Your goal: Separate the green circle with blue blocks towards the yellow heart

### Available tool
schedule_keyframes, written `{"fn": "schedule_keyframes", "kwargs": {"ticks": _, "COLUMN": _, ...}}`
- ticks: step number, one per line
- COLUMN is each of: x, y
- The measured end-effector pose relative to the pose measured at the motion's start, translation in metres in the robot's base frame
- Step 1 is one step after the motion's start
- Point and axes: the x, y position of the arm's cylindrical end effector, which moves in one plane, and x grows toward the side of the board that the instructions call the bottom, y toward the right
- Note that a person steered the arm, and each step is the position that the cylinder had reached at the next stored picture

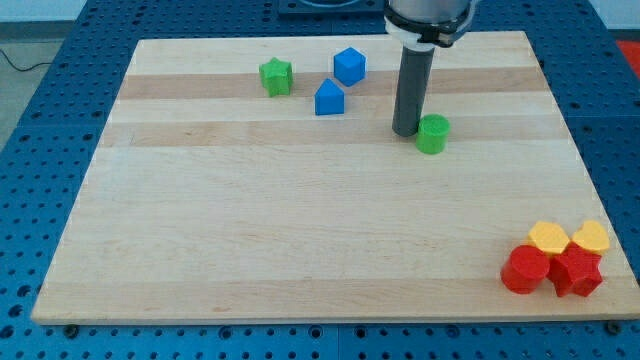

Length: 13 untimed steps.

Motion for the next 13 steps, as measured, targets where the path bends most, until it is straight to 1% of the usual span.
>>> {"fn": "schedule_keyframes", "kwargs": {"ticks": 1, "x": 0.005, "y": 0.011}}
{"fn": "schedule_keyframes", "kwargs": {"ticks": 2, "x": 0.047, "y": 0.058}}
{"fn": "schedule_keyframes", "kwargs": {"ticks": 3, "x": 0.070, "y": 0.103}}
{"fn": "schedule_keyframes", "kwargs": {"ticks": 4, "x": 0.055, "y": 0.072}}
{"fn": "schedule_keyframes", "kwargs": {"ticks": 5, "x": 0.029, "y": 0.060}}
{"fn": "schedule_keyframes", "kwargs": {"ticks": 6, "x": 0.030, "y": 0.084}}
{"fn": "schedule_keyframes", "kwargs": {"ticks": 7, "x": 0.046, "y": 0.125}}
{"fn": "schedule_keyframes", "kwargs": {"ticks": 8, "x": 0.049, "y": 0.133}}
{"fn": "schedule_keyframes", "kwargs": {"ticks": 9, "x": 0.032, "y": 0.136}}
{"fn": "schedule_keyframes", "kwargs": {"ticks": 10, "x": 0.042, "y": 0.146}}
{"fn": "schedule_keyframes", "kwargs": {"ticks": 11, "x": 0.079, "y": 0.146}}
{"fn": "schedule_keyframes", "kwargs": {"ticks": 12, "x": 0.102, "y": 0.146}}
{"fn": "schedule_keyframes", "kwargs": {"ticks": 13, "x": 0.088, "y": 0.147}}
